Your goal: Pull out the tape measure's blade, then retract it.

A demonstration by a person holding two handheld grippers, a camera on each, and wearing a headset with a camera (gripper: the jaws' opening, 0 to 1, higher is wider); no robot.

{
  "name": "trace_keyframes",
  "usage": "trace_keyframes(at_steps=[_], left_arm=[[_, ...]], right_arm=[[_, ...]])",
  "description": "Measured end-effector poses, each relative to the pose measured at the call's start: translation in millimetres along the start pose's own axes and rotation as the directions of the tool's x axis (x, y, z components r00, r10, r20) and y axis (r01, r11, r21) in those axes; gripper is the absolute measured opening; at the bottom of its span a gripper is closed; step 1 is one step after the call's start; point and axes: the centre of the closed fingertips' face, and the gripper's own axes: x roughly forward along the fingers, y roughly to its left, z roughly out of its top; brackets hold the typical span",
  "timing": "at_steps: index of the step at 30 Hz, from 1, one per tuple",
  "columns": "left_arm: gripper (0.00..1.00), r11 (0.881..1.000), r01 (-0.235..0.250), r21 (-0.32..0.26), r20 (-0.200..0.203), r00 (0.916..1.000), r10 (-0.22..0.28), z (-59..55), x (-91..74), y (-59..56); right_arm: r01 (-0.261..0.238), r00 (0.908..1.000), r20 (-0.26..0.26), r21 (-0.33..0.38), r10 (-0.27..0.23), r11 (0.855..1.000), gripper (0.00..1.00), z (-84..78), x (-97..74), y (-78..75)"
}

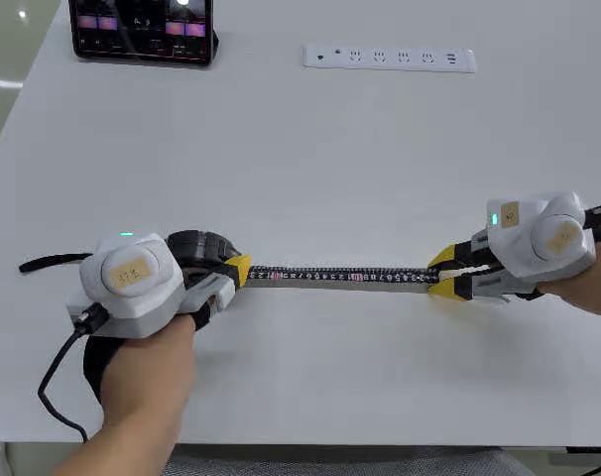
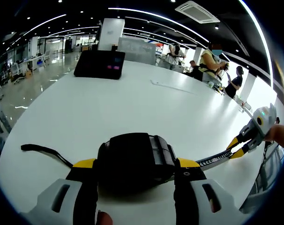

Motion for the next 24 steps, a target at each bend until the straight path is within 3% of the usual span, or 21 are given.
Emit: trace_keyframes(at_steps=[24], left_arm=[[0.59,1.0,0.009,0.024,-0.022,0.9997,-0.009,-1.9,0.8,0.5]], right_arm=[[0.002,1.0,-0.005,-0.006,-0.002,1.0,0.11,-1.0,0.7,0.0]])
